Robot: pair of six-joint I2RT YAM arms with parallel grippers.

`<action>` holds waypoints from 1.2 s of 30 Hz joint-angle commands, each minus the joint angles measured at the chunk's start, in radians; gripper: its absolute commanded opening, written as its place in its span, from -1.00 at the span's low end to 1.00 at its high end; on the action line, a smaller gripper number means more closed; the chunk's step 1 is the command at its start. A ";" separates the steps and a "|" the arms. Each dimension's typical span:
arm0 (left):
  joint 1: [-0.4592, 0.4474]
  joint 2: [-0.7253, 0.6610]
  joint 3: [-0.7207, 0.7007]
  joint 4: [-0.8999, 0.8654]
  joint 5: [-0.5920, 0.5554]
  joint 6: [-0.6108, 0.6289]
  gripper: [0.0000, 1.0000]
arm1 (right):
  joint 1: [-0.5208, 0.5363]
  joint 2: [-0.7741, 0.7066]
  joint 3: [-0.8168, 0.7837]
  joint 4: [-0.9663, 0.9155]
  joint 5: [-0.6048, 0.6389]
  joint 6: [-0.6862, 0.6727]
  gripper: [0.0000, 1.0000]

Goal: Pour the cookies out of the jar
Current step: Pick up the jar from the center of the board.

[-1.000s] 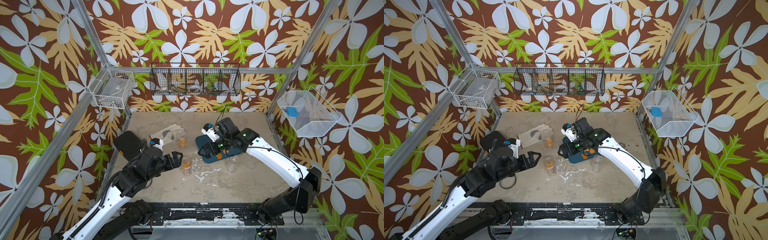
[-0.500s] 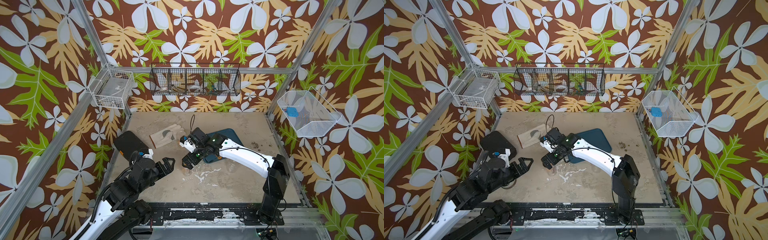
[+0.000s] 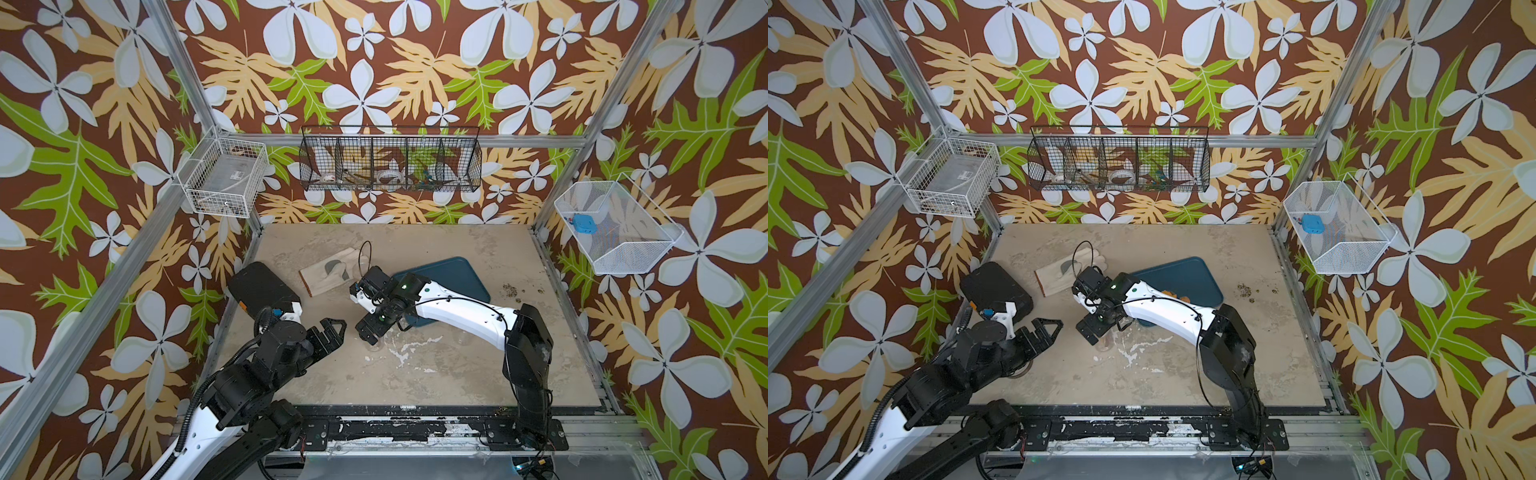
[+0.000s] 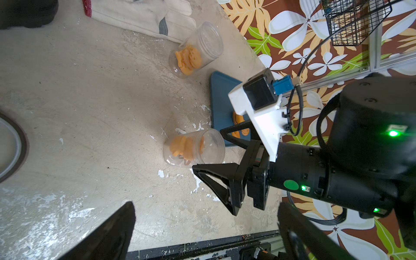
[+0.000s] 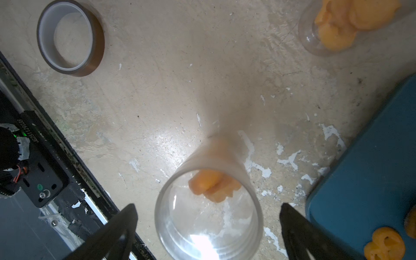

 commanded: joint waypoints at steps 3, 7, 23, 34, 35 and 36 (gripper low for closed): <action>0.000 0.000 0.003 -0.018 -0.018 0.005 1.00 | 0.002 0.019 0.009 -0.014 0.032 0.019 0.88; 0.000 0.000 0.008 -0.028 -0.024 0.014 1.00 | 0.001 0.040 0.025 -0.021 0.026 0.029 0.79; 0.000 0.031 0.011 -0.011 -0.029 0.067 1.00 | 0.002 0.041 0.038 -0.049 0.038 0.046 0.33; 0.000 0.105 0.010 0.075 0.039 0.132 0.99 | -0.075 -0.085 -0.029 -0.040 -0.053 0.111 0.24; 0.000 0.117 0.008 0.090 0.053 0.141 1.00 | -0.101 -0.113 -0.059 -0.024 -0.088 0.125 0.24; 0.001 0.134 0.008 0.106 0.072 0.151 1.00 | -0.131 -0.146 -0.096 -0.002 -0.132 0.144 0.24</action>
